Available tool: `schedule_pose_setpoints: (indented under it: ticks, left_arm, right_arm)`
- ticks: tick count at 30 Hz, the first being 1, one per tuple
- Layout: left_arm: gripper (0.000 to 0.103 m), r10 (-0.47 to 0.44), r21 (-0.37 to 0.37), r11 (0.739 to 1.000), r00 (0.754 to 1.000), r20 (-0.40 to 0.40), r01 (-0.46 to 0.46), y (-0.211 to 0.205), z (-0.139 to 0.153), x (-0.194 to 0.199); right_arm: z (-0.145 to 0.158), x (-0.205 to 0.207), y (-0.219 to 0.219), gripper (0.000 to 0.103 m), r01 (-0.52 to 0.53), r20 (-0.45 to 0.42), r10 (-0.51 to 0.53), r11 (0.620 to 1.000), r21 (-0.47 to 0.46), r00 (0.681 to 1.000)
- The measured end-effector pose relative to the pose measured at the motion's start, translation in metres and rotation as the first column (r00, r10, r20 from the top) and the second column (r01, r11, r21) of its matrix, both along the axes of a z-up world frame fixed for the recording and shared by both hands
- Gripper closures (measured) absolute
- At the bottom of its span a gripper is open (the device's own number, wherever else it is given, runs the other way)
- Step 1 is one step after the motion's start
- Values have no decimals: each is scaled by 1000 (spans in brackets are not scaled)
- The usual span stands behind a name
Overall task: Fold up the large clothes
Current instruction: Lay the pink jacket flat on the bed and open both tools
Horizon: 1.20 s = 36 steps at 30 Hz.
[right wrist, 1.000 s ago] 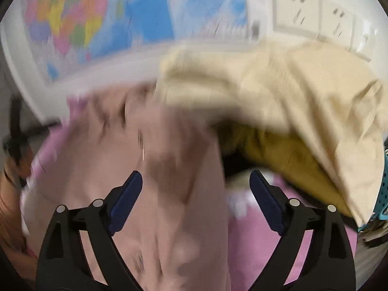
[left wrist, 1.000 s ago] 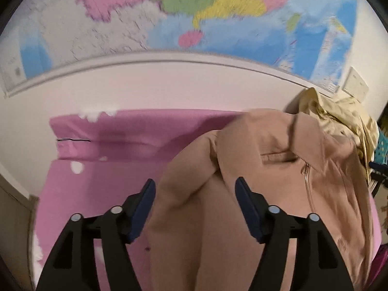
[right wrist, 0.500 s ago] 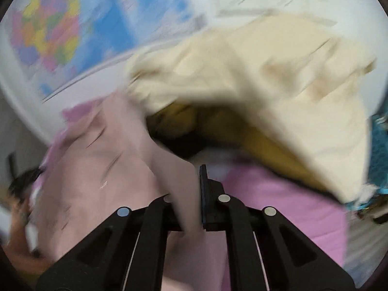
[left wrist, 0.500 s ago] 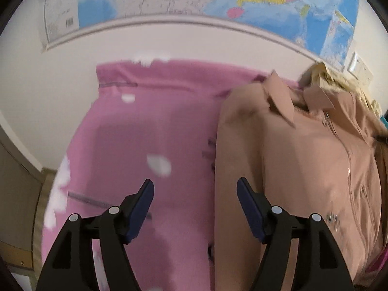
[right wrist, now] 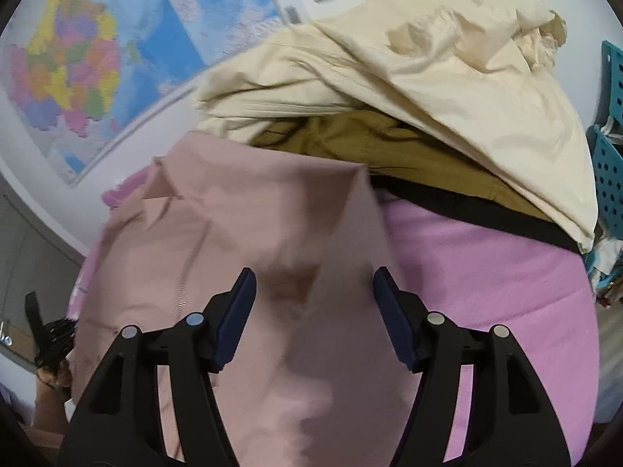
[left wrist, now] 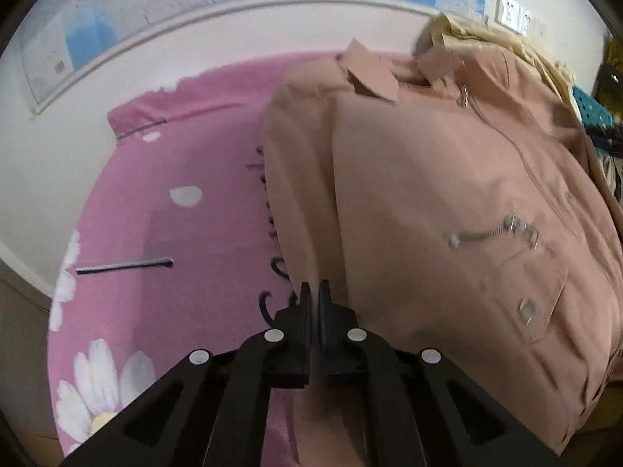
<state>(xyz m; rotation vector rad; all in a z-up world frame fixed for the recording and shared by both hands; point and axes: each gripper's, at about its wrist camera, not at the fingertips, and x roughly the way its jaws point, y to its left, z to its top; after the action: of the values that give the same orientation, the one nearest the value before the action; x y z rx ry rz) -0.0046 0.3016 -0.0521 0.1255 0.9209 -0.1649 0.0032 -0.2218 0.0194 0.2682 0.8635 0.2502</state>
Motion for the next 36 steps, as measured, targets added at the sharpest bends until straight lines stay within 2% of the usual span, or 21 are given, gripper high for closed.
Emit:
schedule_pose_setpoints:
  ticks: [3,5,8,10,11,12,14,15,17,21,22,24,25,26,27,29,32,34,36]
  left_arm:
    - [102,118,-15,993,991,69,-118,25,31,4]
    - [102,215,47,974,968,131,-222,46,54,5]
    - [101,317,90,936,927,202,-340,77,83,4]
    - [100,281,54,954,944,173,-294,84,88,2]
    - [89,252,22,966,956,150,-258,82,85,-1]
    - [69,191,-15,982,976,107,-191,73,76,-5]
    - [50,110,-23,994,991,74,-108,53,56,-15]
    - [49,71,-27,997,996,46,-70,40,40,-20]
    - [49,25,-30,999,1000,2,-25,26,19,-26]
    - [50,-27,28,999,997,-66,29,6,-13,-35]
    - [50,-22,14,1000,999,-43,22,5,-13,-40]
    - [50,-57,-55,997,997,-52,54,1,-12,-46]
    - [53,-61,-62,996,997,-45,58,-1,-12,-50]
    - [75,-54,-48,997,998,-32,52,-4,-12,-52]
    - [102,-47,-49,998,998,-28,46,-5,-12,-52]
    - [101,3,-73,997,999,-33,-6,0,-6,-50]
    - [101,101,-62,993,994,47,-98,17,24,-50]
    - [101,167,-53,985,981,104,-162,40,53,-47]
    - [100,226,-11,974,963,147,-227,59,75,-41]
  right_arm:
    - [13,-14,20,41,-22,59,21,1000,12,998]
    - [25,-22,26,42,-50,92,47,998,34,995]
    - [37,-36,51,42,-163,136,153,984,67,979]
    - [35,-39,67,41,-197,133,189,979,50,973]
    - [30,-39,77,41,-229,118,222,972,58,968]
    - [25,-38,84,41,-239,104,232,969,64,967]
    - [15,-36,91,41,-252,77,246,965,74,966]
    - [8,-34,95,41,-254,59,250,963,88,967]
    - [-1,-27,98,41,-254,30,252,960,116,967]
    - [-12,-27,108,41,-274,6,275,954,119,961]
    - [-13,-27,109,41,-278,5,279,953,124,960]
    - [-17,-28,111,41,-276,-1,279,951,136,960]
    - [-19,-29,111,41,-274,-4,278,951,141,961]
    - [-21,-29,111,41,-275,-7,279,949,152,960]
    - [-23,-29,111,41,-271,-9,276,950,155,961]
    - [-24,-29,110,41,-263,-12,269,952,158,963]
    - [-23,-30,107,41,-258,-3,262,953,157,965]
    - [-19,-32,104,41,-250,10,252,955,157,968]
    - [-19,-32,100,41,-244,16,244,957,156,970]
